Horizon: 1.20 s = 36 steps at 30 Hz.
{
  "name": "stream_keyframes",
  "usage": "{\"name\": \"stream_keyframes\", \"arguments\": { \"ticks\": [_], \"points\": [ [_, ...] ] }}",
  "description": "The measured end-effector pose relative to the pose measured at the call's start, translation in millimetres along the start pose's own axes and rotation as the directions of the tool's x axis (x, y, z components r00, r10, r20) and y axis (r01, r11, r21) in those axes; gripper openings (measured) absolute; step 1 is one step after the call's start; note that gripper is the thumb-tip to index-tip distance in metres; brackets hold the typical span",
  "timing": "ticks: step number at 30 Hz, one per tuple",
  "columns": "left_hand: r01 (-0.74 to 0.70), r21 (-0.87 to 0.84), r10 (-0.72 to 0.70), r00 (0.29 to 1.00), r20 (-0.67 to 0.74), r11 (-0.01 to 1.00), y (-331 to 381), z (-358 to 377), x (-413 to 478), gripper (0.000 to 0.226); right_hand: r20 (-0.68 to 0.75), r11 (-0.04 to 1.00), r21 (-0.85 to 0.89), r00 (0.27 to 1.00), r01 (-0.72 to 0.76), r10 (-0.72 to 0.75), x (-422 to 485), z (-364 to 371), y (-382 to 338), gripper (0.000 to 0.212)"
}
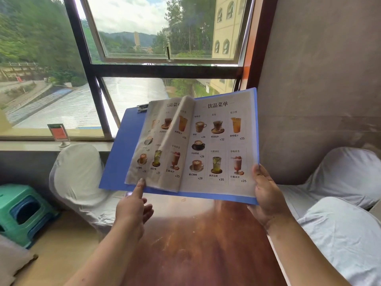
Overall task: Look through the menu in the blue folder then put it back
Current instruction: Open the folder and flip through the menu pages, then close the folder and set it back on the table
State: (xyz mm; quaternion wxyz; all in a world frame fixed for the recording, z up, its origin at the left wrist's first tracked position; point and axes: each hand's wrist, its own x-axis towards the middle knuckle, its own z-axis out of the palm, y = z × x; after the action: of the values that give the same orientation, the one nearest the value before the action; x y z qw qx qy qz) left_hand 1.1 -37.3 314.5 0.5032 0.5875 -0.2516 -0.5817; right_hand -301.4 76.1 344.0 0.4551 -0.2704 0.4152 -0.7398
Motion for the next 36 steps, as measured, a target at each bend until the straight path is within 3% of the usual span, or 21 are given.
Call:
{"name": "stream_keyframes", "arguments": {
  "ticks": [3,6,10,13,16,18,20,22,24,25,27,31,34,36],
  "points": [
    [0.061,-0.114,-0.044,0.987,0.152,0.992,0.0,1.2,-1.0,0.058,0.001,1.000,0.005,1.000,-0.010,0.010,1.7,-0.6,0.4,0.039],
    [0.015,-0.241,0.030,0.982,0.184,0.970,2.2,-0.4,1.6,0.041,-0.010,1.000,0.003,1.000,-0.017,0.017,2.8,-1.8,1.3,0.039],
    [-0.088,-0.253,0.134,0.976,0.170,0.964,8.9,-1.1,-2.8,0.028,0.001,1.000,-0.004,1.000,-0.018,0.018,2.7,-0.7,1.5,0.039],
    [-0.289,-0.152,0.307,0.945,0.111,0.945,16.3,0.7,-15.9,0.018,0.010,1.000,-0.017,1.000,-0.019,0.020,2.4,0.6,3.0,0.038],
    [-0.510,-0.036,0.511,0.854,0.095,0.859,19.5,8.2,-30.2,0.022,0.029,0.997,-0.066,0.999,-0.034,0.036,0.2,4.8,8.8,0.038],
    [-0.625,0.018,0.612,0.770,0.178,0.781,15.6,13.3,-39.9,0.042,0.026,0.996,-0.073,0.999,-0.043,0.045,-2.1,8.6,13.2,0.034],
    [-0.769,0.160,0.713,0.636,0.295,0.619,14.1,13.2,-48.0,0.066,0.040,0.996,-0.079,0.998,-0.044,0.048,-3.9,13.2,16.4,0.032],
    [-0.864,0.240,0.713,0.501,0.490,0.443,12.2,11.1,-48.8,0.086,0.050,0.996,-0.086,0.998,-0.031,0.036,-4.7,18.6,17.4,0.035],
    [-0.908,0.267,0.620,0.417,0.664,0.324,11.3,10.6,-45.7,0.113,0.051,0.997,-0.072,0.999,-0.012,0.016,-6.1,23.2,14.1,0.037],
    [-0.907,0.268,0.583,0.414,0.699,0.323,10.6,10.3,-43.2,0.123,0.073,0.999,-0.053,0.997,-0.006,0.010,-7.1,24.3,11.7,0.036],
    [-0.878,0.229,0.576,0.454,0.680,0.421,11.2,12.4,-43.5,0.124,0.127,0.999,-0.031,0.992,-0.017,0.021,-11.0,24.9,6.6,0.035],
    [-0.610,0.048,0.483,0.670,0.563,0.791,15.9,24.1,-39.4,0.065,0.165,0.991,0.043,0.979,-0.127,0.119,-15.3,24.8,-0.1,0.042],
    [-0.526,-0.004,0.458,0.736,0.498,0.851,18.1,23.4,-33.9,0.033,0.200,0.990,-0.056,0.970,-0.132,0.141,-16.0,27.4,-4.4,0.061],
    [-0.545,0.011,0.479,0.746,0.463,0.838,16.6,21.2,-33.2,0.025,0.201,0.988,-0.121,0.972,-0.095,0.118,-13.8,25.8,-4.3,0.051]
  ]
}}
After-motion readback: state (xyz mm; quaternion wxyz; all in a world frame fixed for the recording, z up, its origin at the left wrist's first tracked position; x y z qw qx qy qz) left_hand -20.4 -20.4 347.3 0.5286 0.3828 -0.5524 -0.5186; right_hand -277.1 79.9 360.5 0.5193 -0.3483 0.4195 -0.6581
